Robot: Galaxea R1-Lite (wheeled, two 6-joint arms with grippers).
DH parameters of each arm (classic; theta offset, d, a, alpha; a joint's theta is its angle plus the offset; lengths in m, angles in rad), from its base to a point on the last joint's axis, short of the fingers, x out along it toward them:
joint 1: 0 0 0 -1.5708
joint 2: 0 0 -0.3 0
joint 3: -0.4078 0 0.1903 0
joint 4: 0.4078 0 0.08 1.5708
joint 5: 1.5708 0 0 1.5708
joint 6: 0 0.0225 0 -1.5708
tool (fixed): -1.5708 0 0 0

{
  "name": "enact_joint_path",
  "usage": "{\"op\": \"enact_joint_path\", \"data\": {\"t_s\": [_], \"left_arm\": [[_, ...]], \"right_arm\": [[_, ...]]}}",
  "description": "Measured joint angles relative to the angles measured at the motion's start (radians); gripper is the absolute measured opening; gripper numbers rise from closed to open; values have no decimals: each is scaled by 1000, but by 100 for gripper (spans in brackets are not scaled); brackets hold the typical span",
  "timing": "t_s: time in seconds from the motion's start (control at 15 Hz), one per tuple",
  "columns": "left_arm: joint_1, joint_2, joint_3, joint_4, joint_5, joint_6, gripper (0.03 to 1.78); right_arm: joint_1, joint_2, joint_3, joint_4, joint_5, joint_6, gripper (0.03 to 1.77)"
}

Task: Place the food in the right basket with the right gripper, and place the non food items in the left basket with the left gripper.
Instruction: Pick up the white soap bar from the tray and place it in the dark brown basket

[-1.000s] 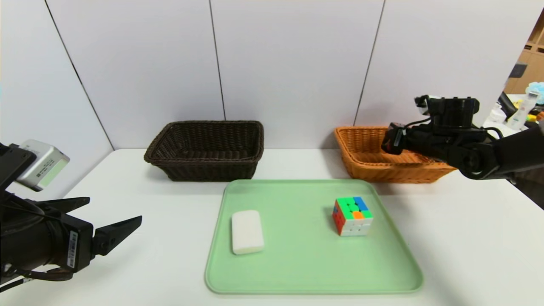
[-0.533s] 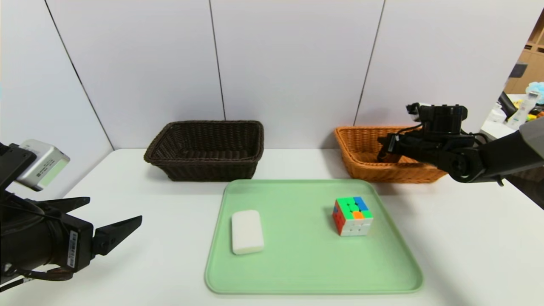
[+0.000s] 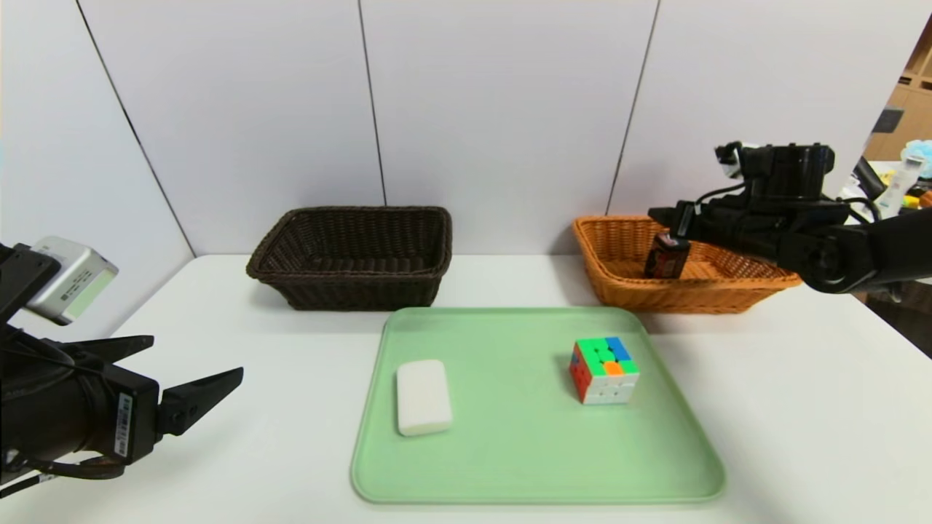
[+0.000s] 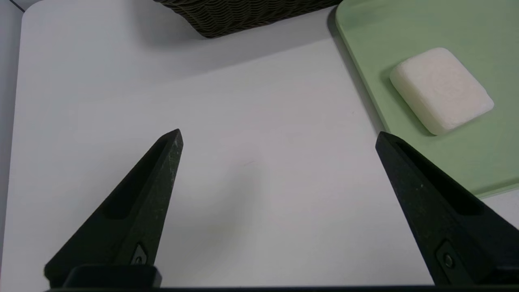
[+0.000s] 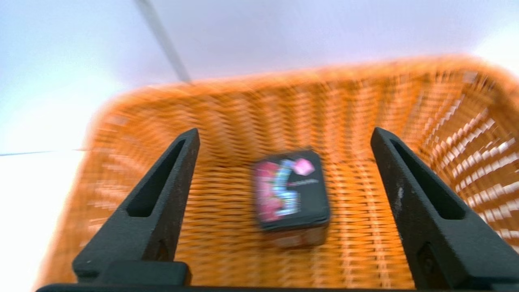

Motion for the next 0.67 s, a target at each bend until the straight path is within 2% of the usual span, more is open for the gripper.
{"op": "enact_joint_path", "data": {"t_s": [0.2, 0.4, 0.53, 0.67], "left_arm": [[-8, 2, -5, 0, 1, -1, 169], [-35, 22, -24, 0, 7, -15, 169], [-76, 59, -68, 1, 11, -31, 169], [-127, 106, -130, 6, 45, -34, 169]], "right_arm": [[51, -173, -24, 152, -12, -10, 155], [118, -372, -60, 389, -38, -15, 160], [156, -490, -56, 569, -71, -15, 163], [170, -562, -16, 651, -84, -15, 165]]}}
